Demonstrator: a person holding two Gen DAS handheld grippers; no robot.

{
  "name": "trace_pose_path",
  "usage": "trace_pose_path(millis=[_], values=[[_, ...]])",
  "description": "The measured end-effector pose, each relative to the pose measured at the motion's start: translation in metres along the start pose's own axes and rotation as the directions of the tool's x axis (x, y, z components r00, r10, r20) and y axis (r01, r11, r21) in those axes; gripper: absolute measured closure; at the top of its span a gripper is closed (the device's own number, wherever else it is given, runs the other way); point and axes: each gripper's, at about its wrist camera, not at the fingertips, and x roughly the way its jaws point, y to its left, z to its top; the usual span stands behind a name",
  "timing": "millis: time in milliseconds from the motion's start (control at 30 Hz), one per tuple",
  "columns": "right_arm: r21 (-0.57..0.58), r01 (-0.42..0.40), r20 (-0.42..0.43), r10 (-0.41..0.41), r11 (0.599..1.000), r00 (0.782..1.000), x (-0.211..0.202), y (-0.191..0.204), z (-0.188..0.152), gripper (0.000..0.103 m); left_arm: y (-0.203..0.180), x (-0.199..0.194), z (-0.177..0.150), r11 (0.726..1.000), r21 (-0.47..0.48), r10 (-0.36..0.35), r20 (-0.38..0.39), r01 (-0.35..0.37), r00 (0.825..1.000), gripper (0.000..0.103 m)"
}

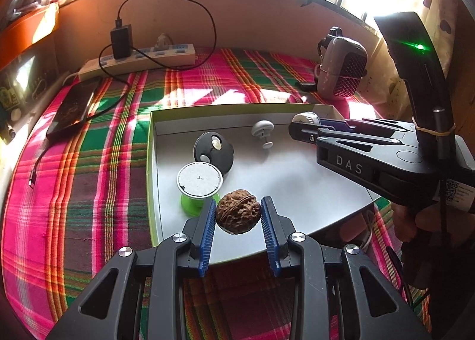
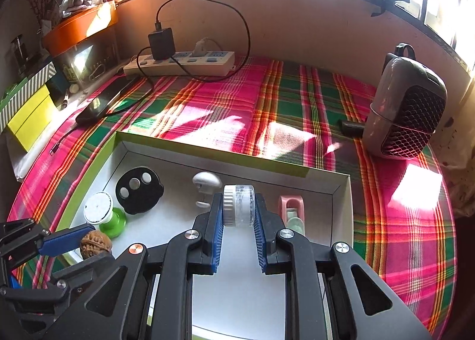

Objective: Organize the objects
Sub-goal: 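Carry the walnut into the box with the left tool while the right tool lowers the cap inside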

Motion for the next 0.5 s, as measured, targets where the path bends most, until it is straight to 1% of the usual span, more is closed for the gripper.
trace_pose_path(millis=[233,500], values=[[-0.010,0.000,-0.027,0.000,1.000,1.000,0.017,0.001,0.006,0.083,0.001,0.010,0.003,1.000,0.001,0.009,-0.017,-0.009,1.000,0.075],[-0.010,-0.001,-0.038,0.000,1.000,0.999,0.026,0.001,0.008,0.083,0.003,0.015,0.003,1.000,0.001,0.018,-0.027,-0.018,0.999,0.074]])
